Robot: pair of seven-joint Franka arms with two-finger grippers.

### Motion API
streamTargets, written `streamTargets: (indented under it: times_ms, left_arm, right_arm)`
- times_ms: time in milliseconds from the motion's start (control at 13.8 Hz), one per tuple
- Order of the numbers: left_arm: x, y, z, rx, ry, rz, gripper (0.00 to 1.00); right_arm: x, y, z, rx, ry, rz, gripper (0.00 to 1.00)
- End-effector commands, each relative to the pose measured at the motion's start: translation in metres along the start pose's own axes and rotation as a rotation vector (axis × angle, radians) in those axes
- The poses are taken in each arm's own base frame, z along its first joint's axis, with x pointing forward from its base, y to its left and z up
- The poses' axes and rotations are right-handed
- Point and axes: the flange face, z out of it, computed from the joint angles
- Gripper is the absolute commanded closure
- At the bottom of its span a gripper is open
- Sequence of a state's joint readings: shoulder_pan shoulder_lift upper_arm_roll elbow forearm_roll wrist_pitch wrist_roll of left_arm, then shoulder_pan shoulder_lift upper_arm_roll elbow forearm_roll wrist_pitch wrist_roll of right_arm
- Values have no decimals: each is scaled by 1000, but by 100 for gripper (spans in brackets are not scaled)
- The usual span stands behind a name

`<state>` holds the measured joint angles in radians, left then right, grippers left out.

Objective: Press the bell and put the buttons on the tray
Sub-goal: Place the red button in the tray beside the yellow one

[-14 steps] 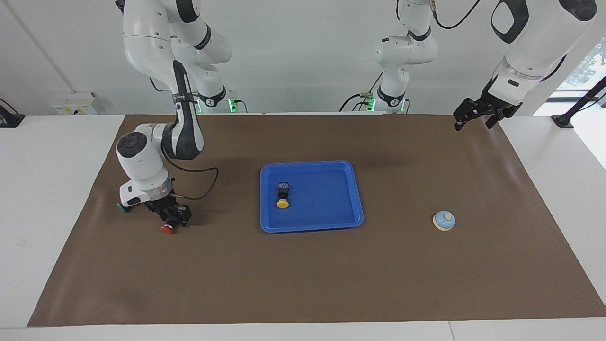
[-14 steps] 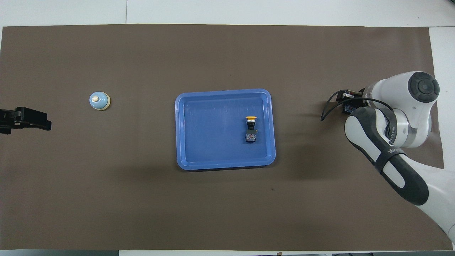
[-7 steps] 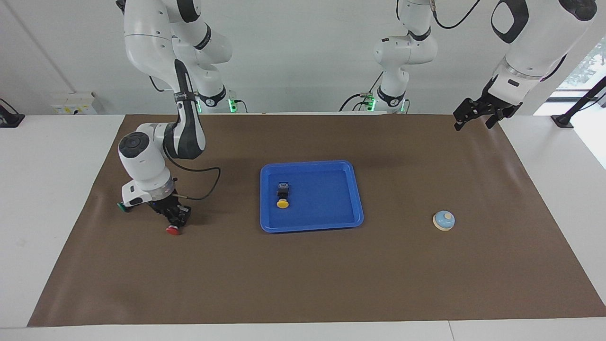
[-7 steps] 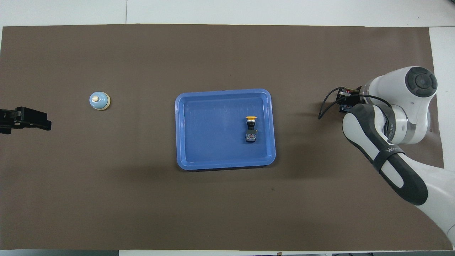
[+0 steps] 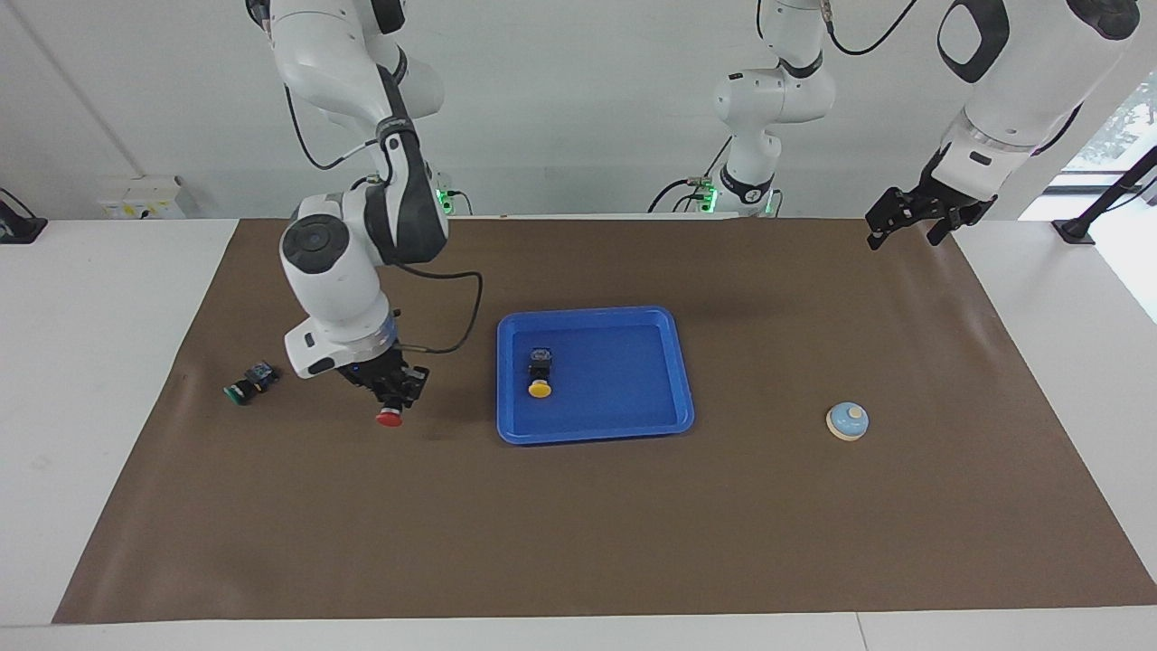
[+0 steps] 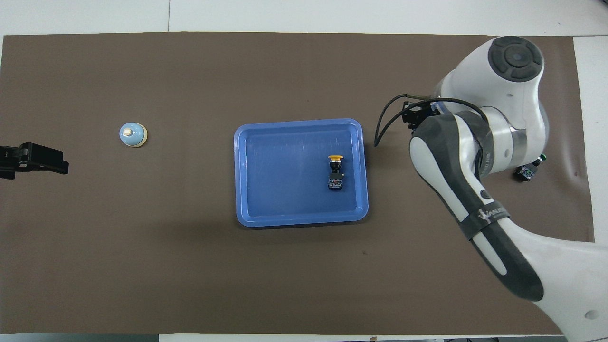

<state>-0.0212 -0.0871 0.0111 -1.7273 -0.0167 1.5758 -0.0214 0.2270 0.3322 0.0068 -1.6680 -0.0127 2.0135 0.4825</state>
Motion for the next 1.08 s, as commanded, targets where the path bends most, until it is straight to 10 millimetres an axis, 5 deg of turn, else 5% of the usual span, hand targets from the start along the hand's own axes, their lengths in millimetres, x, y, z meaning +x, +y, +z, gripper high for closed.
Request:
streamTargets:
  times_ms: [0,289,506,796,1012]
  left_arm:
    - [-3,-1,-3,4,2,-10,0]
    - [-3,0,-3,4,2,-8,0]
    - [-3,0,-3,4,2,-8,0]
    - [-3,-1,-3,4,2,-10,0]
    - [-3,-1,-3,4,2,-10,0]
  right_arm:
    - [-30,-67,-16,59,-19,23,100]
    - [-99,-166,-9,124,-23,-2,100]
    - [-140,-220,36,119,-5,8,100]
    - [-148,-215,92,117,41,-14,100]
    - [-151,-207,105,115,42,-12,100]
